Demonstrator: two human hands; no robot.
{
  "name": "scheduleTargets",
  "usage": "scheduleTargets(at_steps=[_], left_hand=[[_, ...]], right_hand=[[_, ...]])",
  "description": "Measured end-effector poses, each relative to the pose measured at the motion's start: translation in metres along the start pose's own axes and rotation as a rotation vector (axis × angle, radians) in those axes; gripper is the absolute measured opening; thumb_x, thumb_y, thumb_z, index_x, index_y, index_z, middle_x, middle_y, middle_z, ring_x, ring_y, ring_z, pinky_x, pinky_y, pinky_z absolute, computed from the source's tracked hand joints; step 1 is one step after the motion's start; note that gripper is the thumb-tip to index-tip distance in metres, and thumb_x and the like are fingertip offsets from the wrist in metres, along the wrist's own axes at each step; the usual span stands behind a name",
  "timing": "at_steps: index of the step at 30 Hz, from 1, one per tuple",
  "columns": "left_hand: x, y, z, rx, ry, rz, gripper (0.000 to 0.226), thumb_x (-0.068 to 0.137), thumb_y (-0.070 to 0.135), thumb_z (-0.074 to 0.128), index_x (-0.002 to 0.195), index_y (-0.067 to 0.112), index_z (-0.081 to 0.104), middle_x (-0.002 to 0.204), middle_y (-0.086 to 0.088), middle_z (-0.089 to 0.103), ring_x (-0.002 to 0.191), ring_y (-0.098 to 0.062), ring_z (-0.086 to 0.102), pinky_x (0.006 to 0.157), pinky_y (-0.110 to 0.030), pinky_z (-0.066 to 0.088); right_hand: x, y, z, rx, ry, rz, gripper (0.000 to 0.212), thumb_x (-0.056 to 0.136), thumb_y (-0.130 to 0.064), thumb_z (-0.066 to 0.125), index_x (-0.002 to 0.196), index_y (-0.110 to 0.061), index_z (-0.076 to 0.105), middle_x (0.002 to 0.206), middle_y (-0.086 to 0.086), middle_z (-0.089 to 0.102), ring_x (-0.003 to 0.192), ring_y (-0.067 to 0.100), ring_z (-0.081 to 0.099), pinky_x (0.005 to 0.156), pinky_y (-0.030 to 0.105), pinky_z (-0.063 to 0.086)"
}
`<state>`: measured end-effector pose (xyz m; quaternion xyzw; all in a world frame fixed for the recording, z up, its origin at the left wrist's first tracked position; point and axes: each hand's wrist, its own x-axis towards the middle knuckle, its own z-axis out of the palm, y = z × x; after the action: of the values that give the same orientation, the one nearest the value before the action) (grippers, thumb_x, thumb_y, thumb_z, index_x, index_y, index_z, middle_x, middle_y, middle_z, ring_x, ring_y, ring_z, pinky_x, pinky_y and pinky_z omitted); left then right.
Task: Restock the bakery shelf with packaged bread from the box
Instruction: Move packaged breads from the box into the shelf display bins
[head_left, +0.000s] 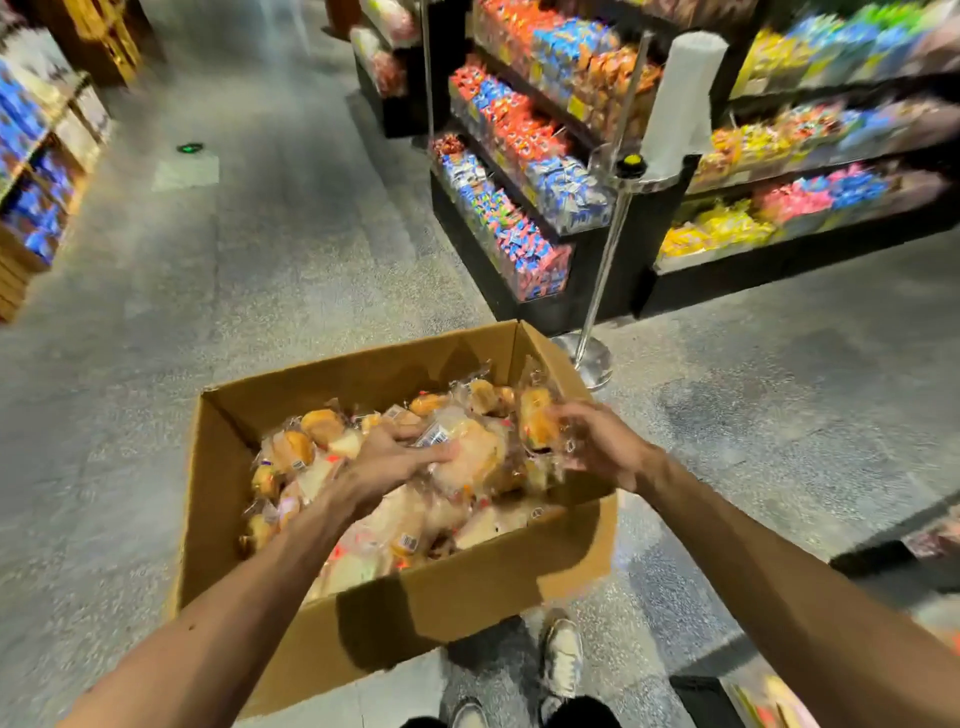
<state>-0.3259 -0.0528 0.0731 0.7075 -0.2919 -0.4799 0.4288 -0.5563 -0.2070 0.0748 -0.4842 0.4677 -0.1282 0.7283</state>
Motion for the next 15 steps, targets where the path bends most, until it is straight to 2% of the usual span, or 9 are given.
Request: scheduleTargets(at_steps=[2,3,4,6,7,9,11,13,15], left_hand=[[-0.015,0.034,0.012,-0.029,-0.048,0.055,0.015,0.078,0.007,0.081,0.091,0.007,0.074,0.088,-0.009,0.077,0.062,-0.003,0.070,0.050,-0.015,0.051],[-0.022,0.051,0.020,-0.036,-0.070,0.088,0.013,0.077,0.009,0.081,0.088,0.008,0.074,0.084,-0.006,0.077,0.060,-0.003,0.069,0.050,-0.016,0.052],[-0.027,0.067,0.028,-0.042,-0.083,0.127,0.015,0.076,0.012,0.083,0.088,0.009,0.073,0.082,-0.005,0.077,0.060,-0.005,0.069,0.050,-0.018,0.053],[-0.036,0.095,0.048,-0.053,-0.128,0.188,0.020,0.073,0.015,0.084,0.089,0.010,0.072,0.076,-0.001,0.076,0.060,-0.008,0.070,0.049,-0.021,0.053],[-0.040,0.108,0.060,-0.058,-0.156,0.208,0.020,0.074,0.014,0.083,0.089,0.010,0.071,0.071,0.001,0.075,0.058,-0.008,0.069,0.047,-0.020,0.051],[-0.054,0.133,0.086,-0.072,-0.213,0.246,0.020,0.077,0.013,0.081,0.092,0.006,0.070,0.067,0.000,0.074,0.055,-0.010,0.069,0.045,-0.020,0.050],[-0.068,0.153,0.117,-0.073,-0.280,0.268,0.032,0.071,0.022,0.084,0.096,0.004,0.072,0.077,-0.007,0.076,0.063,-0.014,0.071,0.051,-0.023,0.054],[-0.084,0.170,0.150,-0.065,-0.354,0.298,0.052,0.057,0.037,0.090,0.096,0.006,0.075,0.090,-0.012,0.077,0.075,-0.020,0.072,0.067,-0.031,0.058],[-0.104,0.184,0.188,-0.038,-0.440,0.325,0.062,0.046,0.048,0.094,0.091,0.009,0.077,0.093,-0.014,0.076,0.083,-0.025,0.071,0.080,-0.040,0.056]], right_hand=[[-0.032,-0.011,-0.011,0.146,-0.007,-0.052,0.054,0.077,-0.036,0.075,0.124,-0.014,0.060,0.117,0.016,0.062,0.092,0.027,0.057,0.068,0.033,0.048],[-0.046,-0.015,-0.019,0.218,0.000,-0.073,0.055,0.076,-0.035,0.075,0.124,-0.012,0.060,0.115,0.017,0.060,0.094,0.030,0.054,0.067,0.033,0.045],[-0.060,-0.020,-0.029,0.268,0.005,-0.095,0.064,0.069,-0.036,0.079,0.124,-0.010,0.059,0.116,0.019,0.057,0.095,0.031,0.051,0.066,0.033,0.042],[-0.091,-0.032,-0.048,0.331,0.012,-0.154,0.081,0.051,-0.038,0.088,0.119,-0.009,0.055,0.114,0.020,0.048,0.087,0.030,0.048,0.063,0.032,0.037],[-0.108,-0.037,-0.058,0.366,0.029,-0.194,0.082,0.046,-0.037,0.089,0.116,-0.012,0.053,0.113,0.019,0.044,0.081,0.029,0.048,0.063,0.032,0.035],[-0.147,-0.046,-0.075,0.415,0.078,-0.269,0.071,0.055,-0.034,0.081,0.116,-0.014,0.051,0.116,0.022,0.047,0.088,0.035,0.056,0.063,0.032,0.041],[-0.190,-0.050,-0.092,0.469,0.123,-0.330,0.052,0.073,-0.031,0.064,0.119,-0.009,0.051,0.122,0.024,0.054,0.105,0.041,0.058,0.060,0.032,0.052],[-0.231,-0.047,-0.114,0.502,0.156,-0.390,0.047,0.080,-0.031,0.053,0.119,-0.005,0.056,0.120,0.023,0.060,0.103,0.037,0.061,0.059,0.031,0.053],[-0.276,-0.040,-0.133,0.512,0.182,-0.459,0.049,0.081,-0.037,0.052,0.117,-0.005,0.061,0.116,0.020,0.065,0.096,0.033,0.063,0.066,0.032,0.051]])
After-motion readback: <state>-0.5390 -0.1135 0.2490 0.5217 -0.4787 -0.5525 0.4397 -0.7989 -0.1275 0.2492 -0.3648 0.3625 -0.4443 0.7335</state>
